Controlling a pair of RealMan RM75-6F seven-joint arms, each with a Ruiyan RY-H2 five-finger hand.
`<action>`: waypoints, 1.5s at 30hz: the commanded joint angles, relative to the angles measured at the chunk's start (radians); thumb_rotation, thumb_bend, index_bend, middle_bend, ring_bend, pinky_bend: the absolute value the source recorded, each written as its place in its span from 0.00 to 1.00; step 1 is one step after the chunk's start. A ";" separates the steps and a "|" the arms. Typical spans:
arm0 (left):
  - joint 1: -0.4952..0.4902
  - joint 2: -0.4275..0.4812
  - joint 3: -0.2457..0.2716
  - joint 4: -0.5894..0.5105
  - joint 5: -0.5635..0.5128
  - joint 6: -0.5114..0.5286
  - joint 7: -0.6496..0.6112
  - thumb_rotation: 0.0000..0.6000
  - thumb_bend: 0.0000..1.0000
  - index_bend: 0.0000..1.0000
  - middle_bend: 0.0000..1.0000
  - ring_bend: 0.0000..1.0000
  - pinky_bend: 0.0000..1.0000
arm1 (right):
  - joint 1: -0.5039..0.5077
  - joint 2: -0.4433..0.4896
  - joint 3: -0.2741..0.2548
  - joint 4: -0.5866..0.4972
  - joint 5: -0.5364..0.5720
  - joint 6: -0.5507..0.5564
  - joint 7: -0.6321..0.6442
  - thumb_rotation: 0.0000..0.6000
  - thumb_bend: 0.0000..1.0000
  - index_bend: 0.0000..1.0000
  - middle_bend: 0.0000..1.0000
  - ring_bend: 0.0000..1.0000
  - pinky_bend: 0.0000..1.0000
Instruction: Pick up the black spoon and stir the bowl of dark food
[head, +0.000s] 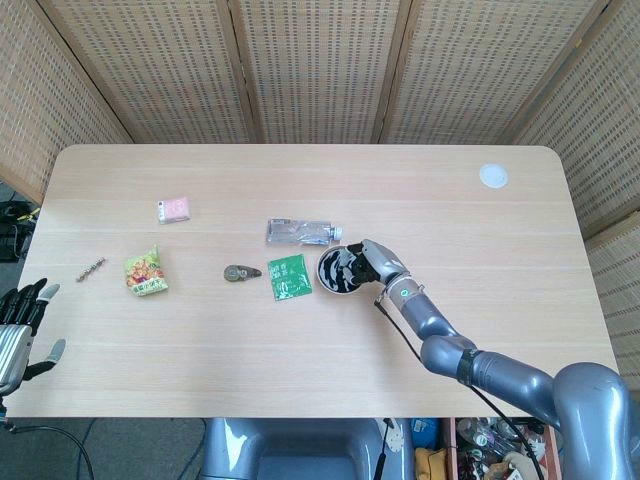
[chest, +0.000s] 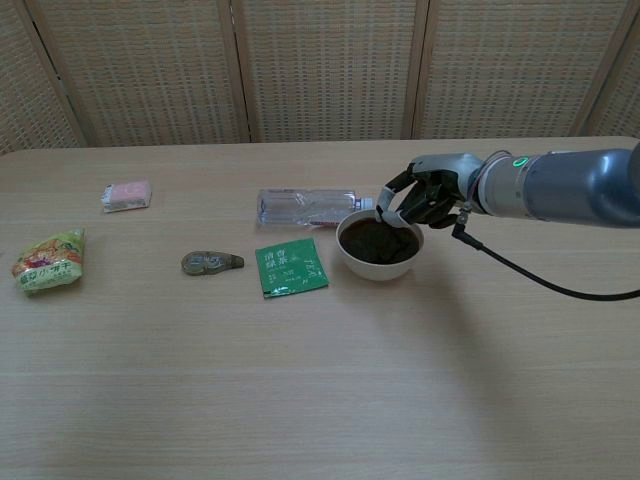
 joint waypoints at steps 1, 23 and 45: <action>0.000 0.001 0.000 -0.001 0.000 0.000 0.001 1.00 0.39 0.00 0.00 0.00 0.00 | -0.003 0.004 0.002 -0.004 -0.004 0.002 0.003 1.00 0.09 0.57 0.95 0.97 1.00; 0.003 0.008 -0.001 -0.014 0.003 0.010 0.008 1.00 0.39 0.00 0.00 0.00 0.00 | -0.051 0.079 0.033 -0.090 -0.044 0.031 0.065 0.86 0.00 0.50 0.94 0.97 1.00; 0.008 0.005 -0.011 -0.004 0.006 0.034 -0.017 1.00 0.39 0.00 0.00 0.00 0.00 | -0.377 0.303 -0.010 -0.402 -0.288 0.474 0.101 1.00 0.34 0.51 0.54 0.55 0.86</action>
